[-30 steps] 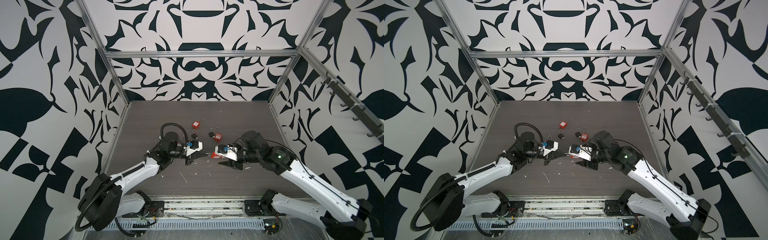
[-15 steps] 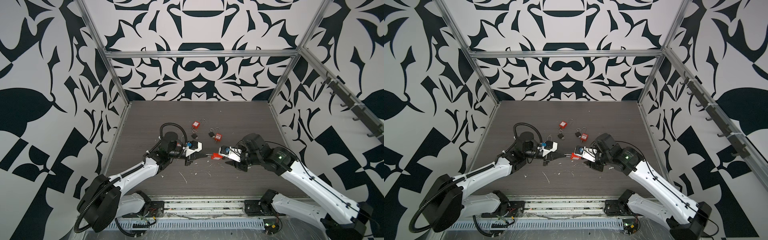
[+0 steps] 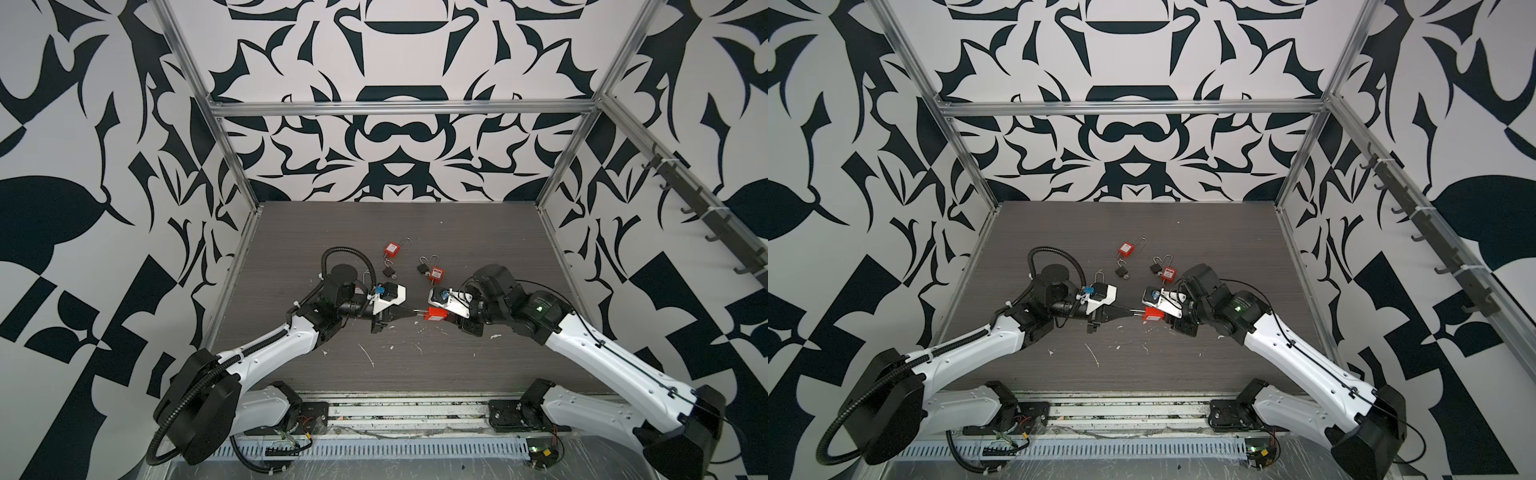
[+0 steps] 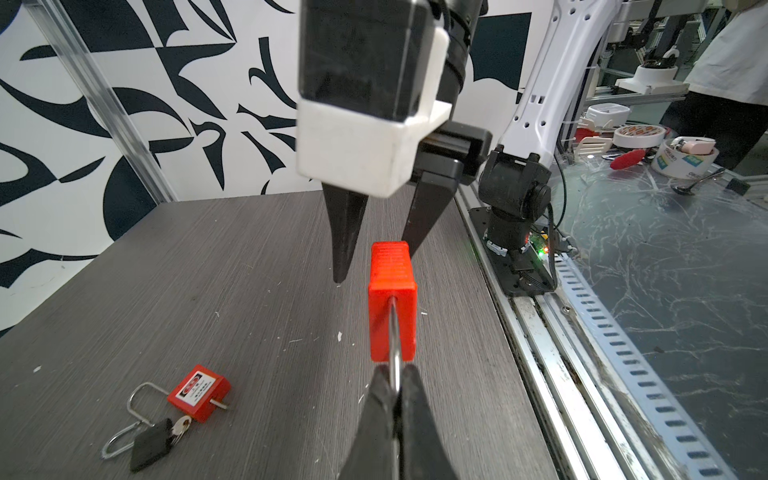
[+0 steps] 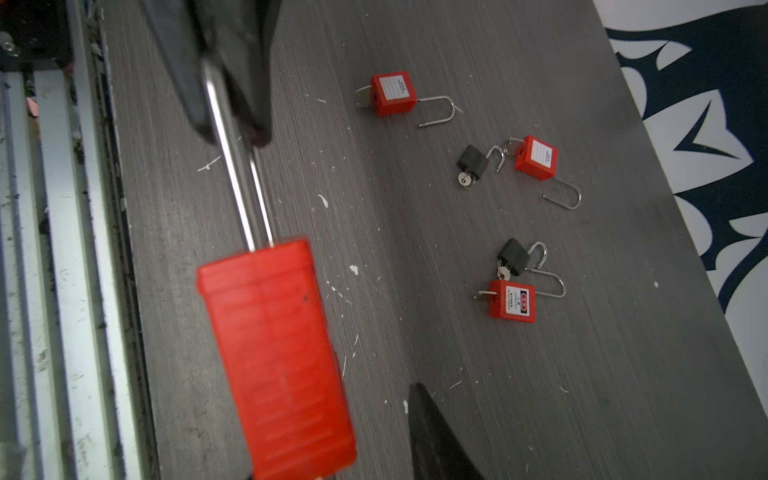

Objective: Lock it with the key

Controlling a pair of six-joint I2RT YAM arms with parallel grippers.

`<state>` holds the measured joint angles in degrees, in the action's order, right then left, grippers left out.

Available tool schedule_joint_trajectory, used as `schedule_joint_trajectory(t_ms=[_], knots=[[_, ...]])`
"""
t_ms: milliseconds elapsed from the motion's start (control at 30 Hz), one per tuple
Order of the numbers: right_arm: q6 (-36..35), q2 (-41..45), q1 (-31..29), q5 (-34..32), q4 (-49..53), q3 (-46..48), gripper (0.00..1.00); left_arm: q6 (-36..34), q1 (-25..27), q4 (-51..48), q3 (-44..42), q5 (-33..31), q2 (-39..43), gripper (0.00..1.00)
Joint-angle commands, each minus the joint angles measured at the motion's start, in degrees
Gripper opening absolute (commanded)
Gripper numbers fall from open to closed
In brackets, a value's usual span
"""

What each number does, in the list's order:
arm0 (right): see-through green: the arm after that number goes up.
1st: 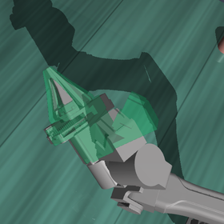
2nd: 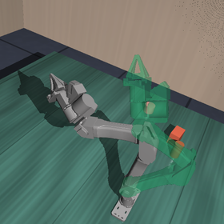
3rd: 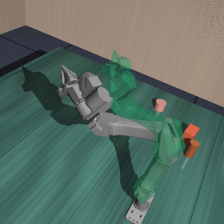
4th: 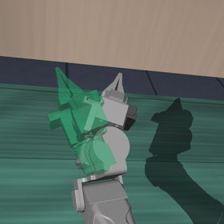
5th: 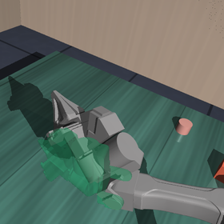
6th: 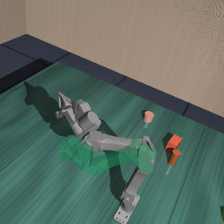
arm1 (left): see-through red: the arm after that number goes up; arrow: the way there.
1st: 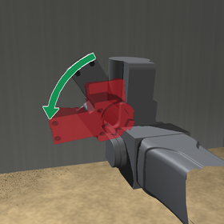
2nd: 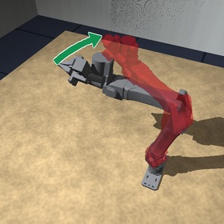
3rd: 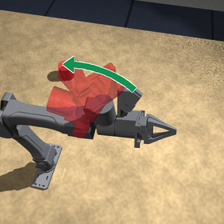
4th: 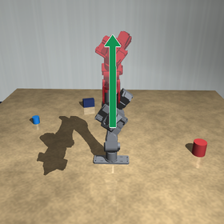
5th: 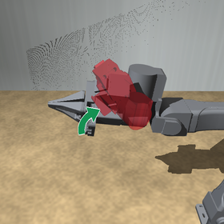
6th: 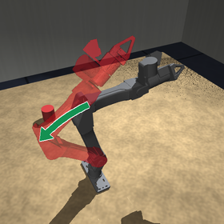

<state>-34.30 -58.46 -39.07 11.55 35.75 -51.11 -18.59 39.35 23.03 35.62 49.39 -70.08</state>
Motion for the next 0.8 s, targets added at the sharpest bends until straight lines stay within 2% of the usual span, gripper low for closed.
schedule_joint_trajectory(t_ms=[0, 167, 300, 367, 567, 767], knots=[[-2.2, 2.9, 0.1, -3.6, -3.7, 1.3, 0.42, 1.6, 0.3, 2.8, 1.5, 1.7, 1.3, 0.0], [-2.5, 6.3, 0.2, -1.3, 5.1, -1.1, 0.47, 1.1, 0.2, 2.3, 1.3, 1.5, 2.3, 0.0], [-2.0, 5.5, 0.2, -5.9, 17.0, -5.0, 0.43, 0.1, 0.5, -0.3, 1.7, 2.1, 3.2, 0.0], [-1.2, 5.4, 0.2, -5.4, 20.2, -6.1, 0.42, -1.3, 1.1, -2.1, 1.8, 1.7, 3.5, 0.0], [1.1, 7.6, 0.2, 0.2, 13.5, -5.5, 0.37, -1.5, 1.8, -3.0, 2.2, 1.8, 3.1, 0.0], [-0.4, 3.1, 0.1, 6.8, 13.4, -7.4, 0.35, -1.9, 3.2, -3.2, 2.9, 0.6, 2.0, 0.0]])
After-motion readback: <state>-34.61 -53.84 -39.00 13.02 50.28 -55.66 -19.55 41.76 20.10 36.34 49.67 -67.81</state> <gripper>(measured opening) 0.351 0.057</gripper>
